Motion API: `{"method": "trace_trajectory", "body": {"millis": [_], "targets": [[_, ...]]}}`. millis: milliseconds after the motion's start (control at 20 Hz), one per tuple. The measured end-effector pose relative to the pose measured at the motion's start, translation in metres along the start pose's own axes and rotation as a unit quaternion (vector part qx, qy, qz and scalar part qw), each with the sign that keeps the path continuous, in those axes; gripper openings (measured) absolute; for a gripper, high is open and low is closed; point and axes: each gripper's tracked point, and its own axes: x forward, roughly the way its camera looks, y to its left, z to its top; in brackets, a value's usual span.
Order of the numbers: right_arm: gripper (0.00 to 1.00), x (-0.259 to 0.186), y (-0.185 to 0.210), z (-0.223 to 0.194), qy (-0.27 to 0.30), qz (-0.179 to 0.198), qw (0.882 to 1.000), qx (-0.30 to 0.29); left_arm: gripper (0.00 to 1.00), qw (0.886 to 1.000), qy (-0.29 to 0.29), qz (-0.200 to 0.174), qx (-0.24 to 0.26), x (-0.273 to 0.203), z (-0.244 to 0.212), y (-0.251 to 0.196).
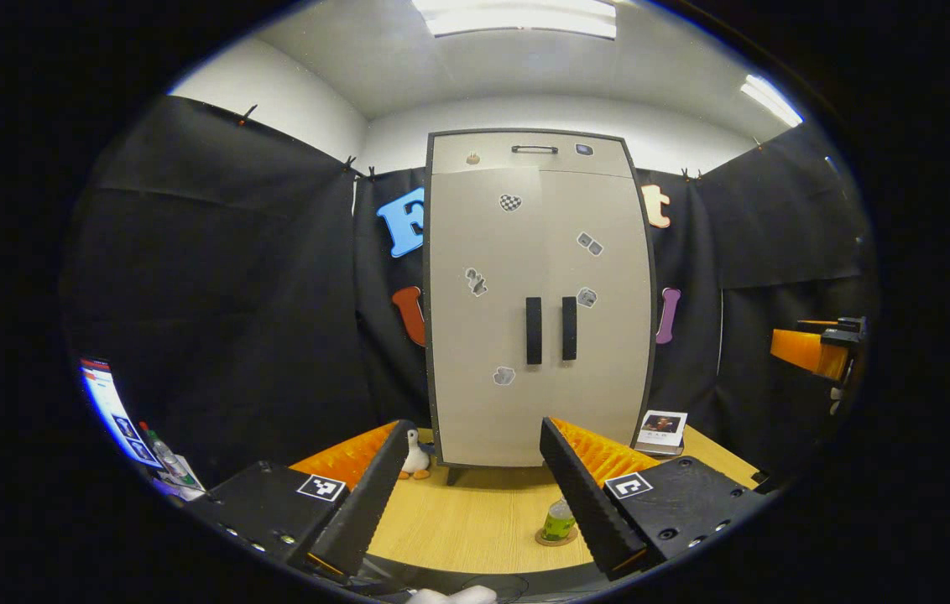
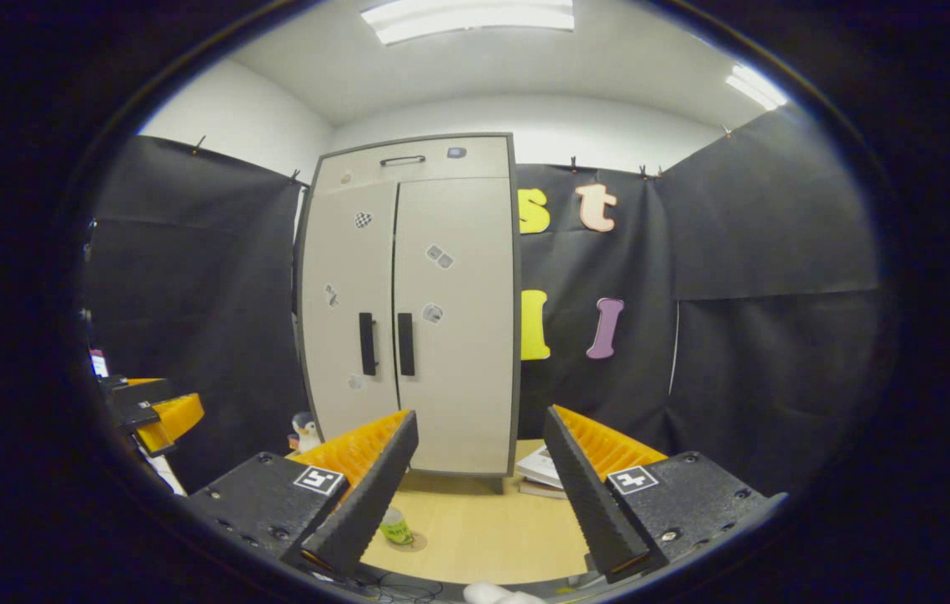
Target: Grasp the bottle in the cabinet with the left hand and place it on the coaster, then close the right door with the right hand and the left door with the left hand.
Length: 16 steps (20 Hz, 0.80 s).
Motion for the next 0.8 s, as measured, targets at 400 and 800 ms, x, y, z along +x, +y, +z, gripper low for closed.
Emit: {"method": "trace_trajectory", "body": {"millis": [400, 800], "targets": [[0.99, 0.007, 0.01, -0.005, -0.011, -0.033, 0.999, -0.016, 0.96, 0.999, 0.005, -0.033, -0.001, 0.021, -0.013, 0.01], [0.99, 0.012, 0.024, -0.004, -0.011, -0.024, 0.999, -0.027, 0.96, 1.0, 0.002, -0.021, -0.005, 0.03, -0.013, 0.018]]}}
